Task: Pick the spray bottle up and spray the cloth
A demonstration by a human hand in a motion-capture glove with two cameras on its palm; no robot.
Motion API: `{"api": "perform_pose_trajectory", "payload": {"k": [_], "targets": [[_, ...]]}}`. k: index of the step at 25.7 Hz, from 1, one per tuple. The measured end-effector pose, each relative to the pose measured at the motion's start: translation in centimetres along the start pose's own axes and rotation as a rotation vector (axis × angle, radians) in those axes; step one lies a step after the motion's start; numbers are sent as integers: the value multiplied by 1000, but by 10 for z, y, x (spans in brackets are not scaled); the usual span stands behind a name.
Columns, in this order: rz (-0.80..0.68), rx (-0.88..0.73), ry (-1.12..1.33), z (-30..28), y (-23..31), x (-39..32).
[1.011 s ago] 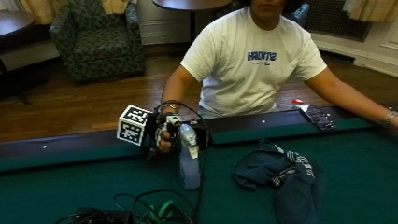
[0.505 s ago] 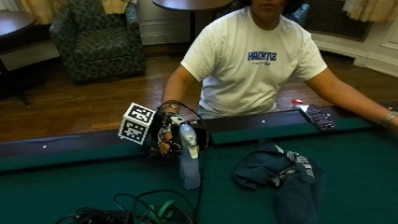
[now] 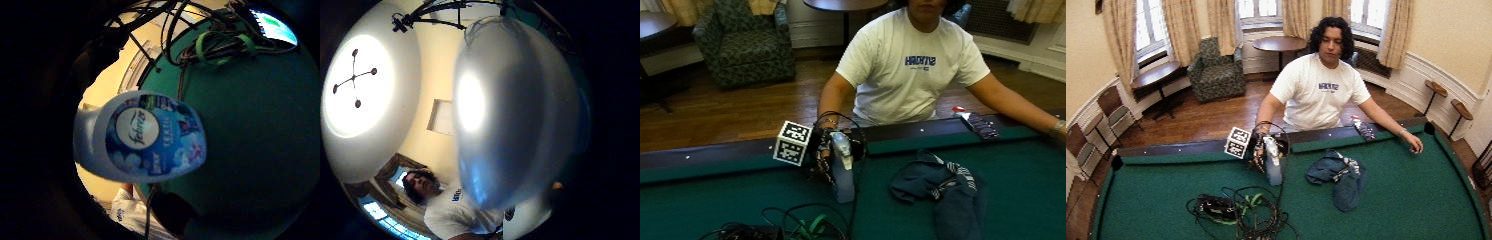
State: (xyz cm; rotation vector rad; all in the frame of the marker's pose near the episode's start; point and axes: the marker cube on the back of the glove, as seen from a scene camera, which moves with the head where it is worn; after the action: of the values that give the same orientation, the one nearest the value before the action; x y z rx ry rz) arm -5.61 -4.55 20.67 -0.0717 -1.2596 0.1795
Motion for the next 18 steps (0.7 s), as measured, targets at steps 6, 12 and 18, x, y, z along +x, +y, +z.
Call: {"api": "perform_pose_trajectory", "payload": {"k": [6, 12, 18], "targets": [[-12, 36, -27, 8, -13, 6], [-53, 46, -60, 16, -27, 9], [-42, 34, -54, 23, -40, 12]]}}
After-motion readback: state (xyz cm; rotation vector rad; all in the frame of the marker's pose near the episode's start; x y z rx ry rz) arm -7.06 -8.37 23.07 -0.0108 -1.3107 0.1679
